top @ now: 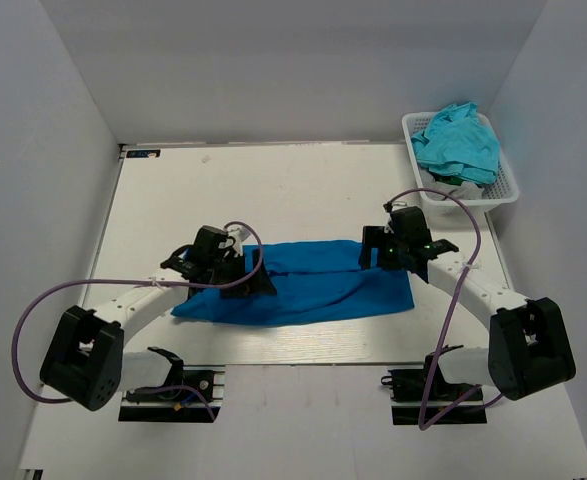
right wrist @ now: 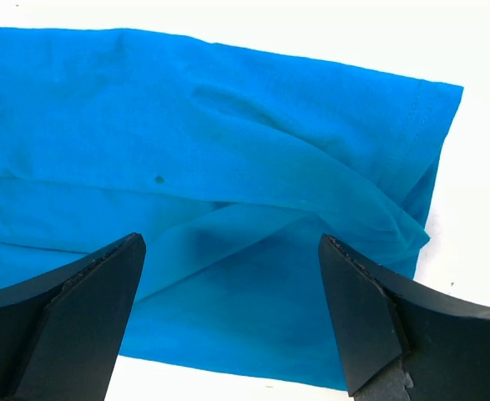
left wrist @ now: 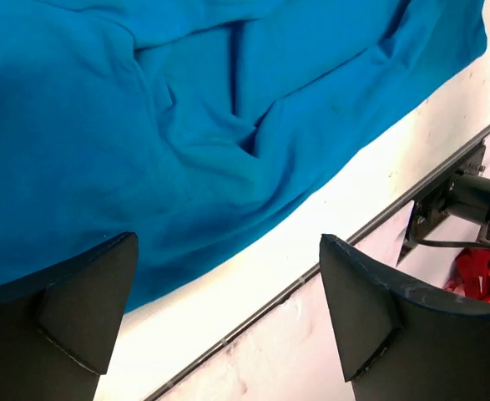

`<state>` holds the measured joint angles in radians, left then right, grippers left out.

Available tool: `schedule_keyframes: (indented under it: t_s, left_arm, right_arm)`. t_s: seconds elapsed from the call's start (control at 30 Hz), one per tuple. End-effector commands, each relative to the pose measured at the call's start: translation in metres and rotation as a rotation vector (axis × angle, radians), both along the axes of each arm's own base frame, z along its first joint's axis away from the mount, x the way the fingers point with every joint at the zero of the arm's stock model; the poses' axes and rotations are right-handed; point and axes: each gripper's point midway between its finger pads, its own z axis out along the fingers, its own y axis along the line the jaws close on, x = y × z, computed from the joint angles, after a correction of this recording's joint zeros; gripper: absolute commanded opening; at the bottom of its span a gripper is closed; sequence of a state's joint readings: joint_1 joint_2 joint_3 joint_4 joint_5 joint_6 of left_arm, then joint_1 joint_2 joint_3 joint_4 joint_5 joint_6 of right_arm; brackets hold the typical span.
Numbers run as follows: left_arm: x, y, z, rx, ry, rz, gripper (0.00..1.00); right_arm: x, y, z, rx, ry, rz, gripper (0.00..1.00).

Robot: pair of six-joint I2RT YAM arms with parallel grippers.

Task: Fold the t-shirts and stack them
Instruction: Fold the other side of the tshirt into a rectangle, then rotate the tshirt 90 degrees

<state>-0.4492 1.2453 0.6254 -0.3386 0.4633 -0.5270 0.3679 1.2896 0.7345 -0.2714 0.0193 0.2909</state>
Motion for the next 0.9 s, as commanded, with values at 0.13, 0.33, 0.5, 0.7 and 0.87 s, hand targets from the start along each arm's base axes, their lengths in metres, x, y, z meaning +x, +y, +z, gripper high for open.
schedule_keyframes:
  t_s: [0.13, 0.33, 0.5, 0.7, 0.87]
  left_arm:
    - [0.034, 0.01, 0.044, 0.053, -0.164, 0.111, 1.0]
    - [0.069, 0.048, 0.074, 0.116, -0.278, 0.424, 1.0]
    - [0.071, 0.071, 0.027, 0.329, -0.035, 0.568, 1.0]
    - [0.068, 0.073, -0.03, 0.425, 0.194, 0.63, 1.0]
    - [0.095, 0.094, -0.043, 0.499, 0.17, 0.746, 1.0]
  right_arm:
    - [0.011, 0.0, 0.019, 0.006, -0.066, -0.009, 0.9]
    - [0.026, -0.004, 0.021, -0.03, -0.072, -0.037, 0.9]
    - [0.041, 0.012, 0.013, 0.002, -0.043, -0.013, 0.9]
    - [0.044, 0.015, -0.017, -0.029, 0.03, -0.004, 0.9]
    - [0.013, 0.019, -0.048, 0.003, 0.144, 0.024, 0.9]
